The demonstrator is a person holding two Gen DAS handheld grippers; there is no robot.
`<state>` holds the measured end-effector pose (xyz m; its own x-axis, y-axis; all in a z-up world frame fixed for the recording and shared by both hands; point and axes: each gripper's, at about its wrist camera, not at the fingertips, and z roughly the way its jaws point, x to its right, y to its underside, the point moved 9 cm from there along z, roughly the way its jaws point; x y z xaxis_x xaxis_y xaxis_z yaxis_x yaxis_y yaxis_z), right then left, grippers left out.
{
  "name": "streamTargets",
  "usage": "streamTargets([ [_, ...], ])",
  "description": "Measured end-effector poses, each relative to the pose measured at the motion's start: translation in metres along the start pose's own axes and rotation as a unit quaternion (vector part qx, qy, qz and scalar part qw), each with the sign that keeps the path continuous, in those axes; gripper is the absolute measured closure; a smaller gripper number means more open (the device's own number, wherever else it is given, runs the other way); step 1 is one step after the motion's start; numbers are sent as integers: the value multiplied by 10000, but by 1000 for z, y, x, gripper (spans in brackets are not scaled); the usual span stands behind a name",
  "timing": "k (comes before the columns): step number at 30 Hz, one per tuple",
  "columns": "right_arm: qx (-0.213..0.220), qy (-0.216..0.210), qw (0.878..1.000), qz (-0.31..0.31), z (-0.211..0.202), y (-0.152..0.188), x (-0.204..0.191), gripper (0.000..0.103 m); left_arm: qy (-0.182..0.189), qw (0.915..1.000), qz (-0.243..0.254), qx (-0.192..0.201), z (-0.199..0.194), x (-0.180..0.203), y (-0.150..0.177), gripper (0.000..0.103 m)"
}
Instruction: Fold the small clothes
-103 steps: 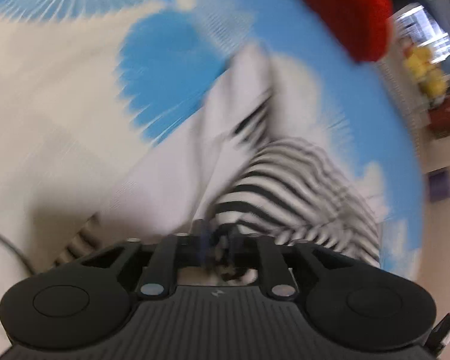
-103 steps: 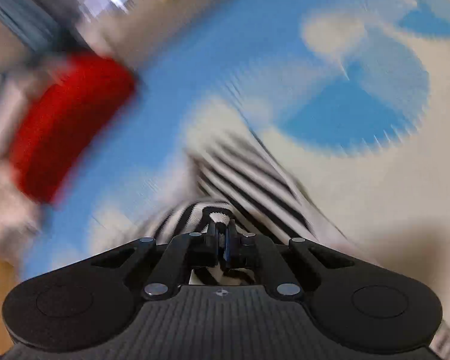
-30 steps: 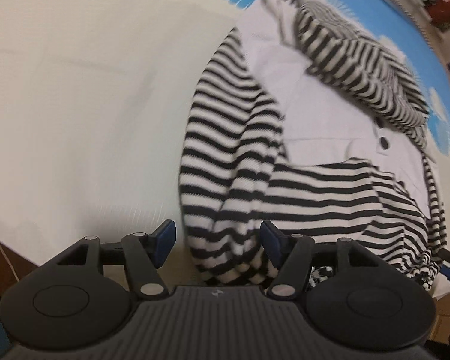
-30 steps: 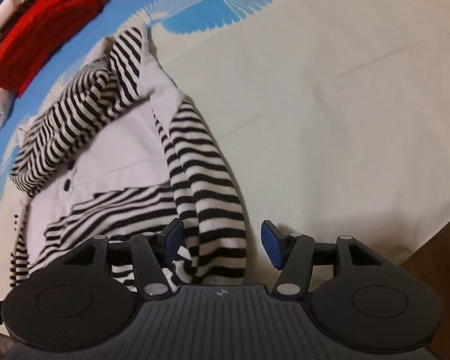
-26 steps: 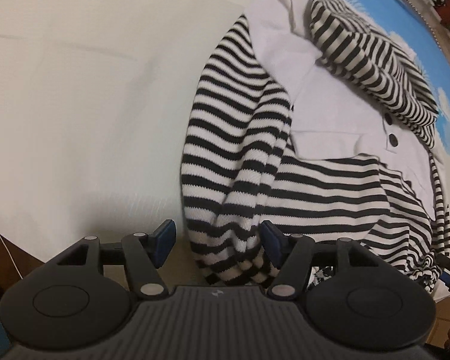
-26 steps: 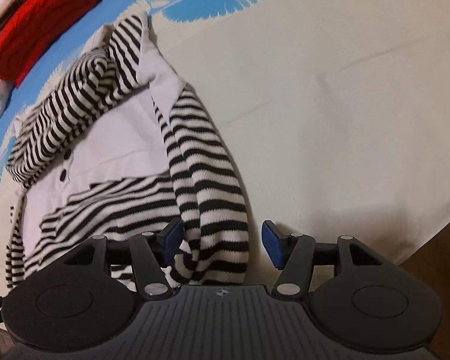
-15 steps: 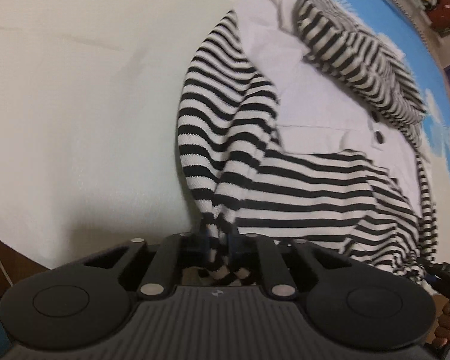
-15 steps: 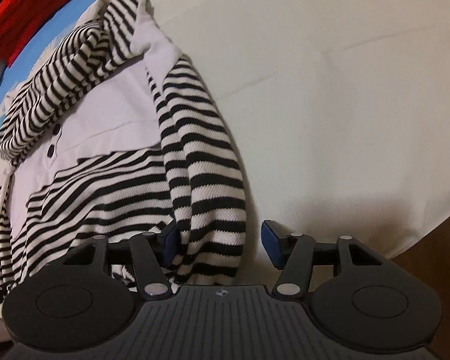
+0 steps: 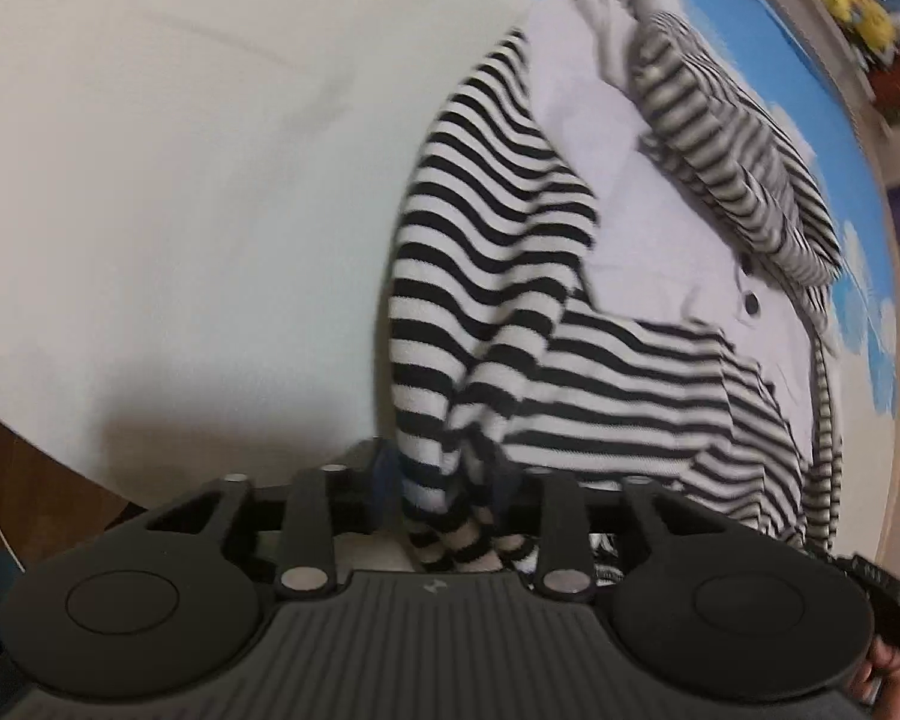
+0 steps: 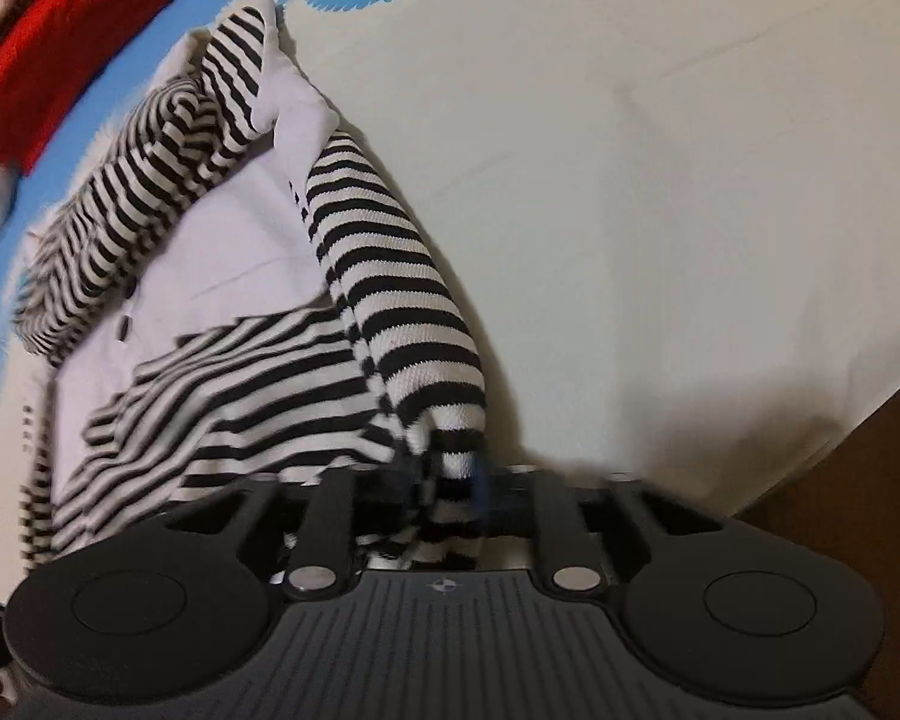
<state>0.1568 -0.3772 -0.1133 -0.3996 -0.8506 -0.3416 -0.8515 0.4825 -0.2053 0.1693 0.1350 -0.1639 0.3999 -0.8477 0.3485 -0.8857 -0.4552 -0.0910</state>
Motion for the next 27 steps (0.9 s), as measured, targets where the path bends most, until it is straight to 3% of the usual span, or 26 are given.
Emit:
streamTargets([
  [3, 101, -42, 9998, 171, -2, -4, 2, 61, 24, 10000, -68, -48, 2, -1, -3, 63],
  [15, -250, 168, 9988, -380, 18, -3, -12, 60, -155, 9996, 226, -114, 16, 6, 0, 67],
  [17, -258, 151, 9986, -439, 19, -3, -14, 66, -116, 9996, 257, -90, 15, 8, 0, 80],
  [19, -267, 47, 9987, -434, 18, -3, -14, 85, -35, 9994, 332, -35, 13, 11, 1, 89],
  [21, -210, -68, 9988, -434, 15, -4, -16, 92, -31, 9990, 439, 39, 11, 15, 1, 93],
  [24, 46, -217, 9986, -490, 4, -8, -21, 95, -53, 9975, 649, 285, 0, 20, 0, 95],
  [27, 488, -458, 9958, -627, -18, -16, -28, 95, -87, 9907, 1226, 585, -23, 34, 1, 96],
])
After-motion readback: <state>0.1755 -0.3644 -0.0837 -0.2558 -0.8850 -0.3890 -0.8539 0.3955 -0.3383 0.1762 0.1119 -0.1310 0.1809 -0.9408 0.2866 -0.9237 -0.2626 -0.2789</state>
